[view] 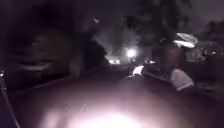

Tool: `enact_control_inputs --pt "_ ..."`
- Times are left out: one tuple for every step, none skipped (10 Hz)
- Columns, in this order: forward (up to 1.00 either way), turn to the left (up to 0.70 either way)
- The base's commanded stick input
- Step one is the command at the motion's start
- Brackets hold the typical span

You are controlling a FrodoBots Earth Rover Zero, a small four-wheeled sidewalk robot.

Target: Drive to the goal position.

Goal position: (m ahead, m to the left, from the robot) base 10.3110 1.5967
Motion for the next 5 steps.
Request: enact_control_inputs --pt "0.5 0.0" --pt "0.5 0.0" --pt "0.5 0.0" --pt "0.5 0.0" --pt "0.5 0.0"
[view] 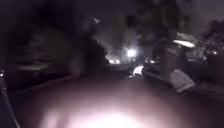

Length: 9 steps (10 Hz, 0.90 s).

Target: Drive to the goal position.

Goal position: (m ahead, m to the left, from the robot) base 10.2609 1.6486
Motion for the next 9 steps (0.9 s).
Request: enact_control_inputs --pt "0.5 0.0" --pt "0.5 0.0" --pt "0.5 0.0" --pt "0.5 0.0" --pt "0.5 0.0" --pt "0.5 0.0" --pt "0.5 0.0" --pt "0.5 0.0" --pt "0.5 0.0"
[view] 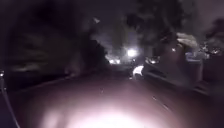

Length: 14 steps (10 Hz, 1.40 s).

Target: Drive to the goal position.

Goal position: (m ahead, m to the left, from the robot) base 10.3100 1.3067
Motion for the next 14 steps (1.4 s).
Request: enact_control_inputs --pt "0.5 0.03" --pt "0.5 0.07" --pt "0.5 0.0" --pt "0.5 0.0" --pt "0.5 0.0" --pt "0.5 0.0" --pt "0.5 0.0" --pt "0.5 0.0" --pt "0.5 0.0" --pt "0.5 0.0" --pt "0.5 0.0" --pt "0.5 0.0" --pt "0.5 0.0" --pt "0.5 0.0"
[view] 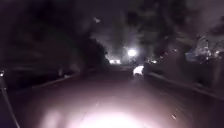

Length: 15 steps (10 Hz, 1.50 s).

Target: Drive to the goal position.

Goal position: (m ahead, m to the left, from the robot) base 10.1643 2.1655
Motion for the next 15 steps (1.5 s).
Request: enact_control_inputs --pt "0.5 0.0" --pt "0.5 0.0" --pt "0.5 0.07" --pt "0.5 0.0" --pt "0.5 0.0" --pt "0.5 0.0" --pt "0.5 0.0" --pt "0.5 0.0" --pt "0.5 0.0" --pt "0.5 0.0" --pt "0.5 0.0" --pt "0.5 0.0" --pt "0.5 0.0" --pt "0.5 0.0" --pt "0.5 0.0"
